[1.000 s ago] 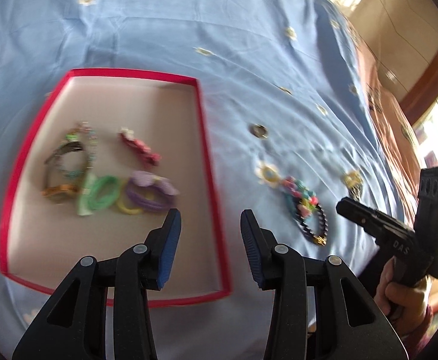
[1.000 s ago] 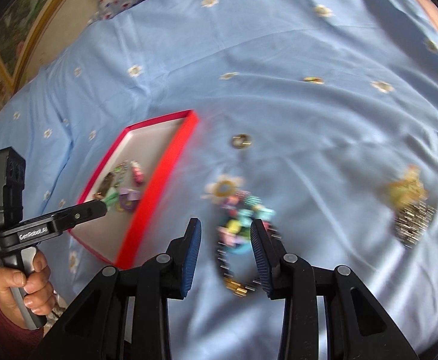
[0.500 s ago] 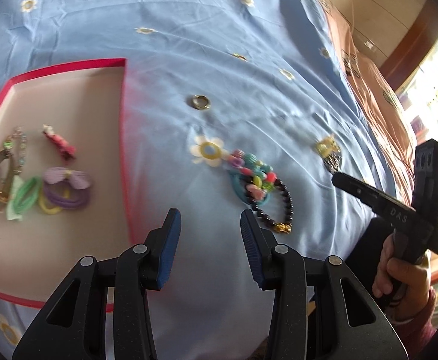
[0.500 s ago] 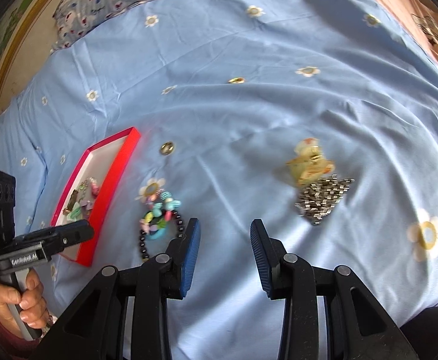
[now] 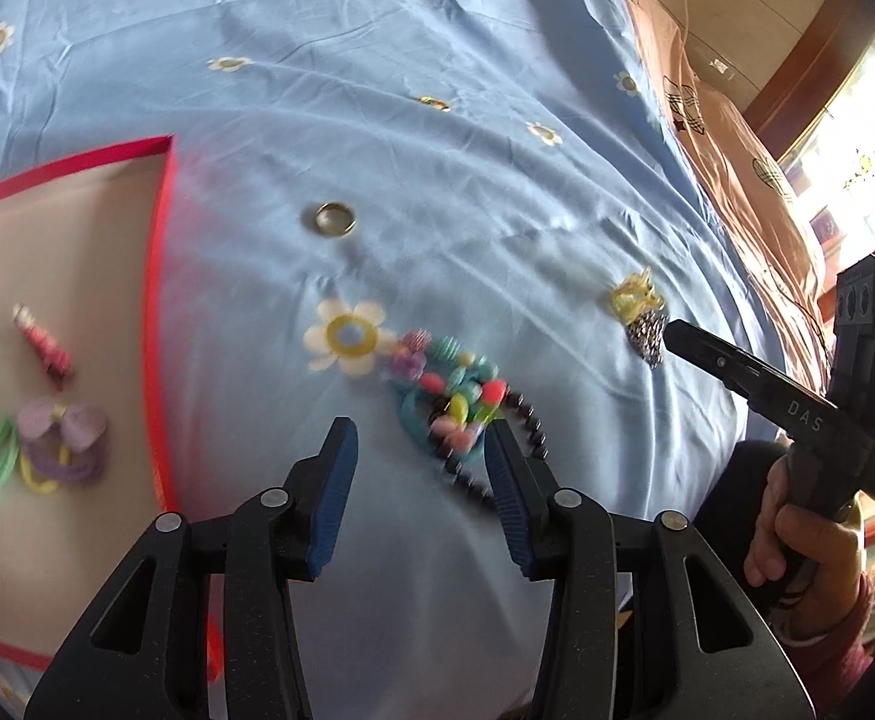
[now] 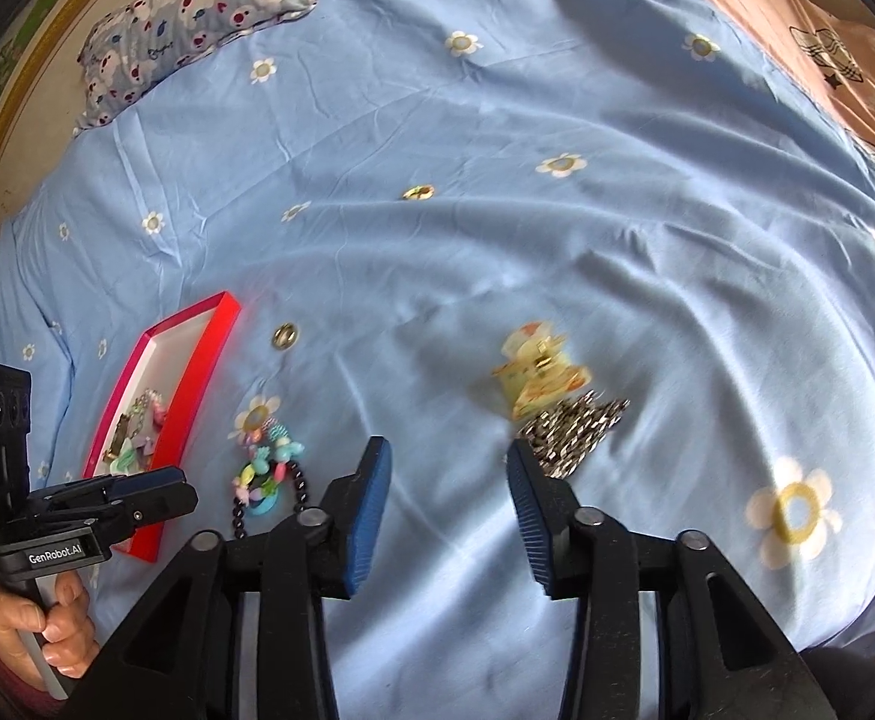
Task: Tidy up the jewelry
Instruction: 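Grasp colorful bead bracelet with left gripper while right gripper grasps yellow claw clip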
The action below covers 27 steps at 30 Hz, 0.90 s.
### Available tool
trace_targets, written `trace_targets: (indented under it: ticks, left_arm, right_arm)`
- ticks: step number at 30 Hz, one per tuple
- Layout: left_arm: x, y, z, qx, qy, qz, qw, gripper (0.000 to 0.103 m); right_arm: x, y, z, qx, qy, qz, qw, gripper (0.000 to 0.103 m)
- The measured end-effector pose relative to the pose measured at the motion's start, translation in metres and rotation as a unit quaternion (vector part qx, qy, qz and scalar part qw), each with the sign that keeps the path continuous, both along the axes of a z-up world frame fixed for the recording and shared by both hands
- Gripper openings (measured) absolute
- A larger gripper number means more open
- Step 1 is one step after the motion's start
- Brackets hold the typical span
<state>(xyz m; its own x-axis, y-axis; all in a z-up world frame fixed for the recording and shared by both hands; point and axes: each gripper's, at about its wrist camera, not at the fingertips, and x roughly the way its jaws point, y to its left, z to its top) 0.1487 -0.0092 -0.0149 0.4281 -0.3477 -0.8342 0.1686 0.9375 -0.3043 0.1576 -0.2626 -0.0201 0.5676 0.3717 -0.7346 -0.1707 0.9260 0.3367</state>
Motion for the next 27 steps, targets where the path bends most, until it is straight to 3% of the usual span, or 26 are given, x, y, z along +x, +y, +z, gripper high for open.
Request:
trace_targets:
  ticks: [13, 14, 15, 17, 19, 27]
  left_arm:
    - [0.042, -0.031, -0.03, 0.023, 0.025, -0.024, 0.9992, 0.048]
    - [0.042, -0.031, -0.031, 0.026, 0.021, -0.026, 0.9991, 0.043]
    - [0.042, -0.032, -0.031, 0.026, 0.017, -0.029, 0.9991, 0.031]
    - [0.042, -0.033, -0.03, 0.016, 0.016, -0.038, 0.999, 0.016]
    - [0.042, -0.033, -0.029, 0.015, 0.01, -0.041, 0.999, 0.011]
    - [0.033, -0.019, -0.012, -0.007, -0.017, -0.03, 0.9994, 0.011]
  right_arm:
    - [0.04, -0.007, -0.011, -0.049, 0.011, -0.015, 0.999, 0.053]
    - [0.044, -0.007, -0.015, -0.056, 0.016, -0.014, 0.998, 0.053]
    - [0.047, -0.006, -0.018, -0.061, 0.019, -0.014, 0.998, 0.053]
    - [0.05, -0.005, -0.023, -0.065, 0.021, -0.014, 0.998, 0.052]
    - [0.052, -0.004, -0.025, -0.07, 0.018, -0.014, 0.997, 0.048]
    - [0.041, 0.007, -0.01, -0.069, -0.017, 0.005, 0.997, 0.047]
